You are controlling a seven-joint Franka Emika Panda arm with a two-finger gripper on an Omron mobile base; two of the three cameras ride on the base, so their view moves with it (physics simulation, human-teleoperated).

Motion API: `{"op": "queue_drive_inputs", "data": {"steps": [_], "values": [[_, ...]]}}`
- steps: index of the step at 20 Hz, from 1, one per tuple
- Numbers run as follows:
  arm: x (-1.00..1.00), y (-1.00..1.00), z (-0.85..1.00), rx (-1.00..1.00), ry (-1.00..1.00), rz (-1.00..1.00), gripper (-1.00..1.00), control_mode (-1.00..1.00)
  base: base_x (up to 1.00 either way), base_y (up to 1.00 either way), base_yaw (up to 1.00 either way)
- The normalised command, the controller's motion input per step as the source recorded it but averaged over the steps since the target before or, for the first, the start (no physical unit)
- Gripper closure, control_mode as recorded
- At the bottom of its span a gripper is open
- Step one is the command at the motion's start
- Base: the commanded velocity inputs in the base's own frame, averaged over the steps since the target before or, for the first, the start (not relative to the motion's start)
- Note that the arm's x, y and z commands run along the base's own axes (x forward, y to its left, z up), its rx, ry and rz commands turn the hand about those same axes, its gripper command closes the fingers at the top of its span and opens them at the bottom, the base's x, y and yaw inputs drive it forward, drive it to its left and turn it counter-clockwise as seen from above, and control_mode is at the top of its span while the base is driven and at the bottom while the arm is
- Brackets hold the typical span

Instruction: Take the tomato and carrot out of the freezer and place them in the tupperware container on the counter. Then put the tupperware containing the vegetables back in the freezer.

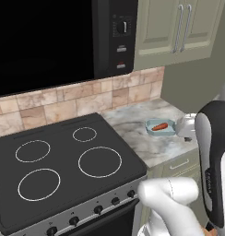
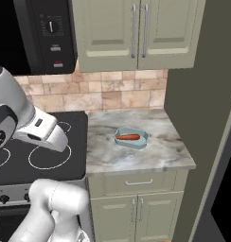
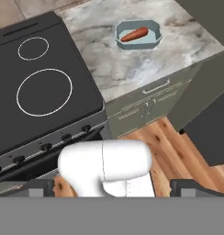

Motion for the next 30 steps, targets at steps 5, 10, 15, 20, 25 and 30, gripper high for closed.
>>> {"op": "queue_drive_inputs", "data": {"steps": [5,10,15,20,25,30], "values": [[-0.12,0.0,0.0,0.0,0.0,0.0,-1.0,1.0,-0.77,0.0,-0.01],[0.0,0.0,0.0,0.0,0.0,0.0,-1.0,1.0,-1.0,-0.01,-0.36],[0.0,0.0,0.0,0.0,0.0,0.0,-1.0,1.0,-0.74,0.0,-0.78],[0.0,0.0,0.0,0.0,0.0,0.0,-1.0,1.0,-0.43,-0.02,-0.85],[0.0,0.0,0.0,0.0,0.0,0.0,-1.0,1.0,0.02,-0.29,-0.8],[0.0,0.0,0.0,0.0,0.0,0.0,-1.0,1.0,0.64,-0.17,-0.61]]}}
